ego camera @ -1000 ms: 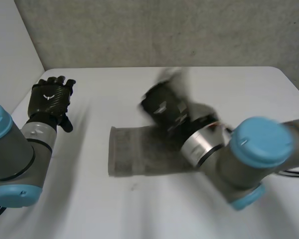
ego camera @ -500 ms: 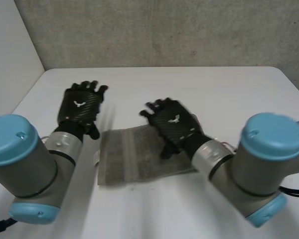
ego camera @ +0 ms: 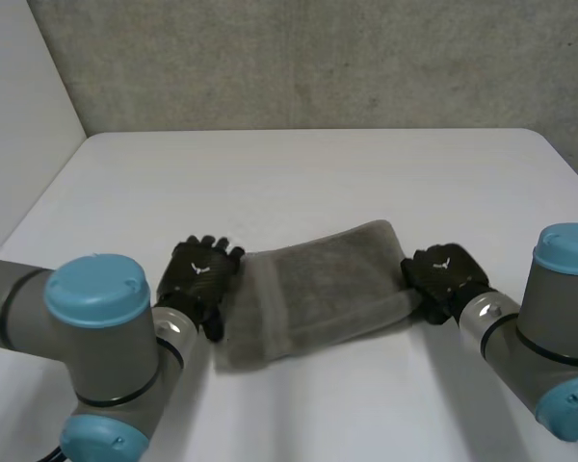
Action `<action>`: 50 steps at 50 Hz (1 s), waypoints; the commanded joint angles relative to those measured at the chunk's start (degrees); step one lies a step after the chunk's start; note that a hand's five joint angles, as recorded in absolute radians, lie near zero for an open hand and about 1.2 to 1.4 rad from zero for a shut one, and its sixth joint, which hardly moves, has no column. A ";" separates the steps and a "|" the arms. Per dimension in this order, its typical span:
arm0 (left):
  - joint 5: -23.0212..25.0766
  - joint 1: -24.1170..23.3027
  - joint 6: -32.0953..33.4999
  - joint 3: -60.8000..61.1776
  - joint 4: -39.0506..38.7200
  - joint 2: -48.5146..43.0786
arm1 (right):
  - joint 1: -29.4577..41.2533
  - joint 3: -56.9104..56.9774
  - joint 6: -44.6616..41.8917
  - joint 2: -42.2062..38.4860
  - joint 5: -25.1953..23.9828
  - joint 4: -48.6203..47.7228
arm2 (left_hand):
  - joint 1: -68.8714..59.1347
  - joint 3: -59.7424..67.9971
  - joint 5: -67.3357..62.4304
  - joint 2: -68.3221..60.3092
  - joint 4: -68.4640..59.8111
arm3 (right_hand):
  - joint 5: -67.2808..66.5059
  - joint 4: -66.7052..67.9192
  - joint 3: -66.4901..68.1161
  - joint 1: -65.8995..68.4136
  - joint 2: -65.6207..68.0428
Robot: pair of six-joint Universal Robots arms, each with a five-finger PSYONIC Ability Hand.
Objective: Fold the laundry
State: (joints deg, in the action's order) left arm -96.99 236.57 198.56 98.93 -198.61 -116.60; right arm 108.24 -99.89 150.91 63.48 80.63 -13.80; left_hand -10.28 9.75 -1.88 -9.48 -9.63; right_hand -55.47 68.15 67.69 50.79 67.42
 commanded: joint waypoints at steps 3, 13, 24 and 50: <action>-0.13 -0.06 -1.60 0.56 -0.72 11.11 | 7.04 5.92 -9.31 2.16 3.56 -6.76 | 0.28 0.25 1.88 -0.52 -0.37 | -14.53 11.85 12.31 29.21 12.58; -3.98 5.29 -2.74 1.88 -0.72 18.59 | 26.47 10.95 -20.19 -2.47 2.35 -13.62 | 0.28 0.25 1.88 -0.52 -0.37 | -14.53 11.85 12.31 29.21 12.58; -3.99 7.94 -7.22 3.64 -0.72 18.78 | 30.63 -1.96 -25.85 -2.85 -15.13 -13.62 | 0.28 0.25 1.88 -0.52 -0.37 | -11.93 9.24 9.70 26.61 9.98; -4.78 -6.65 -18.74 -9.02 6.13 4.18 | 9.53 19.65 27.86 -2.84 -11.55 12.30 | -0.27 0.80 1.33 -1.07 -0.92 | 55.47 -58.15 -57.69 -40.79 -57.42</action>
State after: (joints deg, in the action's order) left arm -101.42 232.82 184.48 94.17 -196.15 -106.14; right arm 118.88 -89.04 178.28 69.13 71.59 -12.03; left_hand -10.28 9.75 -1.88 -9.45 -9.64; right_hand -3.32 13.27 12.09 12.09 12.93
